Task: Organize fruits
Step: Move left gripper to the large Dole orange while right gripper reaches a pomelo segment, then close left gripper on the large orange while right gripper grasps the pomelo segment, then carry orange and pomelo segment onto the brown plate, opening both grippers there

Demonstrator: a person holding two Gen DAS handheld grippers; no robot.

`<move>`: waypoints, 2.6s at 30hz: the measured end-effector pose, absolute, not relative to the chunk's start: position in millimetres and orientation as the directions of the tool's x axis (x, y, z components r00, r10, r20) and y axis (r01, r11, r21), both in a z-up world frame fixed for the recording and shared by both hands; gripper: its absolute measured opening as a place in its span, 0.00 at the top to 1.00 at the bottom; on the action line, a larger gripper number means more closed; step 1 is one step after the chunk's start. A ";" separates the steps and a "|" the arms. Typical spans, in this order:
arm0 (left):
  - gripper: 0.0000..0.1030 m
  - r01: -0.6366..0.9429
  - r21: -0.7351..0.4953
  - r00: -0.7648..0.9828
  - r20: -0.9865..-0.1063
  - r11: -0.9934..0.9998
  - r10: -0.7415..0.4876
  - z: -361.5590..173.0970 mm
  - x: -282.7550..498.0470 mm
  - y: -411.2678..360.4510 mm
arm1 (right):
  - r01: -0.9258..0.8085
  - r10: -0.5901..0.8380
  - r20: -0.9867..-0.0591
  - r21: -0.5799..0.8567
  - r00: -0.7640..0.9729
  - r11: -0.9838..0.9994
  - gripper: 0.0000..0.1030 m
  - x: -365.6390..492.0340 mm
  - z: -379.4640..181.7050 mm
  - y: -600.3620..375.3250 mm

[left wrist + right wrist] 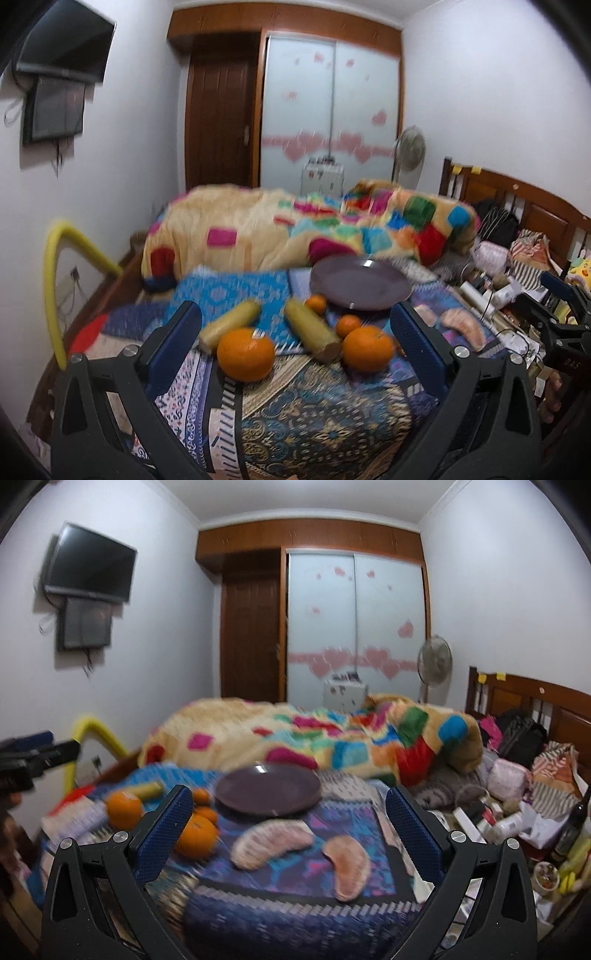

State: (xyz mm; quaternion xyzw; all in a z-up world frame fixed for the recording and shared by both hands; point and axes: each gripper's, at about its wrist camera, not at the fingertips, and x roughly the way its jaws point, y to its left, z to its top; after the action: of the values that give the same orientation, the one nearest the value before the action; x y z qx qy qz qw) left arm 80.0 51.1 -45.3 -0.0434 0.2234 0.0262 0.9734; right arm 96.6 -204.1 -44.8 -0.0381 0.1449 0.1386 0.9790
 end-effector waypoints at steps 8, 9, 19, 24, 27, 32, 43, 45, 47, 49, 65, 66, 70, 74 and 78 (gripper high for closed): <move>0.00 -0.124 -0.063 0.789 -0.612 0.990 0.060 -94.8 129.5 78.2 | -0.254 0.204 -0.446 -0.056 0.872 0.966 0.00 133.6 -79.2 -219.8; 0.00 -0.129 -0.061 0.775 -0.629 0.990 0.063 -101.4 133.9 80.9 | -0.254 0.199 -0.465 -0.058 0.863 0.965 0.00 138.8 -83.7 -221.0; 0.00 -0.160 -0.053 0.658 -0.750 0.986 0.067 -137.3 171.0 102.1 | -0.269 0.177 -0.608 -0.064 0.774 0.961 0.00 180.9 -119.9 -233.2; 0.00 -0.136 -0.082 0.650 -0.760 0.987 0.026 -146.0 178.6 104.2 | -0.288 0.181 -0.670 -0.051 0.720 0.956 0.07 202.3 -129.7 -238.1; 0.04 -0.124 -0.052 0.661 -0.749 0.991 0.044 -145.9 181.3 100.2 | -0.308 0.202 -0.699 -0.028 0.686 0.951 0.17 209.8 -133.1 -239.0; 0.19 -0.077 -0.034 0.654 -0.756 0.996 0.025 -148.6 186.6 91.2 | -0.333 0.214 -0.693 -0.039 0.688 0.942 0.40 207.8 -131.8 -237.0; 0.33 -0.074 -0.039 0.639 -0.769 0.997 0.018 -150.7 189.2 99.9 | -0.361 0.226 -0.693 -0.053 0.685 0.931 0.60 208.1 -130.6 -231.4; 0.34 -0.066 -0.043 0.634 -0.773 0.997 0.008 -149.6 190.0 100.3 | -0.356 0.230 -0.694 -0.041 0.683 0.934 0.60 209.1 -130.5 -232.1; 0.34 -0.064 -0.052 0.628 -0.778 0.997 0.000 -148.5 189.5 101.2 | -0.351 0.227 -0.694 -0.039 0.683 0.935 0.60 209.0 -130.2 -231.9; 0.35 -0.061 -0.053 0.626 -0.780 0.997 -0.003 -147.1 187.7 101.3 | -0.354 0.233 -0.694 -0.034 0.682 0.935 0.60 208.8 -128.6 -232.2; 0.35 -0.026 -0.059 0.713 -0.701 0.998 -0.023 -99.5 174.0 81.3 | -0.376 0.294 -0.589 -0.017 0.753 0.927 0.60 200.4 -80.5 -223.2; 0.35 -0.022 -0.058 0.719 -0.695 0.998 -0.025 -96.5 175.4 79.4 | -0.376 0.298 -0.580 -0.016 0.758 0.926 0.60 200.6 -77.0 -222.5; 0.35 -0.004 -0.070 0.743 -0.668 0.998 -0.044 -82.1 182.9 70.9 | -0.378 0.315 -0.536 -0.009 0.783 0.926 0.60 205.0 -59.6 -218.9; 0.35 0.011 -0.069 0.771 -0.635 0.998 -0.052 -67.1 195.2 60.3 | -0.378 0.321 -0.500 -0.015 0.805 0.926 0.60 209.1 -46.5 -213.7; 0.35 0.026 -0.067 0.786 -0.615 0.997 -0.062 -57.9 210.8 50.2 | -0.384 0.333 -0.468 -0.015 0.819 0.923 0.60 215.9 -35.2 -209.8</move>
State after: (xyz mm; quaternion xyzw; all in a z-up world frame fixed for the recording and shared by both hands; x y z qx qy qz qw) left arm 210.8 50.2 -57.9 -0.0276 0.3262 -0.0231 0.9446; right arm 215.9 -209.8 -35.2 -0.0543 0.2350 0.1883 0.9520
